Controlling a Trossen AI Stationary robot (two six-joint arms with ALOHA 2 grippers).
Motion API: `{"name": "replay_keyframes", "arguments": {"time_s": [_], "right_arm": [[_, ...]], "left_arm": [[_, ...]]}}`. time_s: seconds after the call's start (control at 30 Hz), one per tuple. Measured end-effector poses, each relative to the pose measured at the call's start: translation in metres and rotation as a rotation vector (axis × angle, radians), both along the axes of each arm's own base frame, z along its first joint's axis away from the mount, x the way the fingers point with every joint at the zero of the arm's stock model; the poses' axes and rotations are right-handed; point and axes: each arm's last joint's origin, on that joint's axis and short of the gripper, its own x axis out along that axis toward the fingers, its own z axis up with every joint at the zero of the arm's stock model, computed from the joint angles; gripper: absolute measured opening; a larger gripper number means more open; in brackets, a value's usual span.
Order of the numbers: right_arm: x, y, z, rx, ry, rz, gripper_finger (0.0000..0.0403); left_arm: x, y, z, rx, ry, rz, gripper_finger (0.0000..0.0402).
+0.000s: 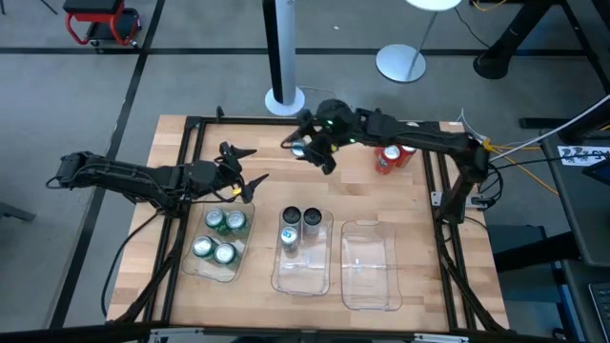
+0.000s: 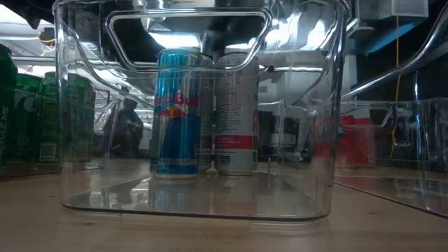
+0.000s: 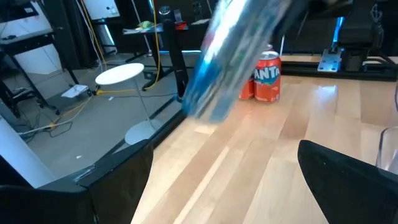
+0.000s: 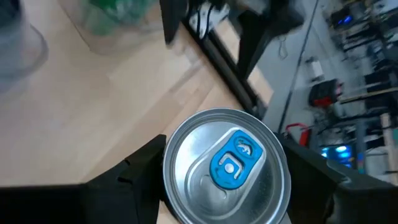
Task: Sort soda cans
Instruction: Put the blue soda can into the middle transparent bin
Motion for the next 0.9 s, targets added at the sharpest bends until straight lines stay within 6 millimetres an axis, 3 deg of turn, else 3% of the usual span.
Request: {"name": "replay_keyframes", "arguments": {"time_s": [0.37,0.63,0.9], "right_arm": [[-0.043,0.077,0.042,0.037,0.028,0.121,0.0246],[-0.056,0.132,0.051,0.090,0.028,0.248,0.0246],[-0.060,0.174,0.048,0.130,0.056,0.337,0.0246]], "left_arm": [[0.000,0.000,0.000,0.001,0.000,0.000,0.0388],[0.000,0.000,0.000,0.007,0.004,-0.002,0.0388],[0.000,0.000,0.000,0.007,0.004,-0.002,0.0388]]}}
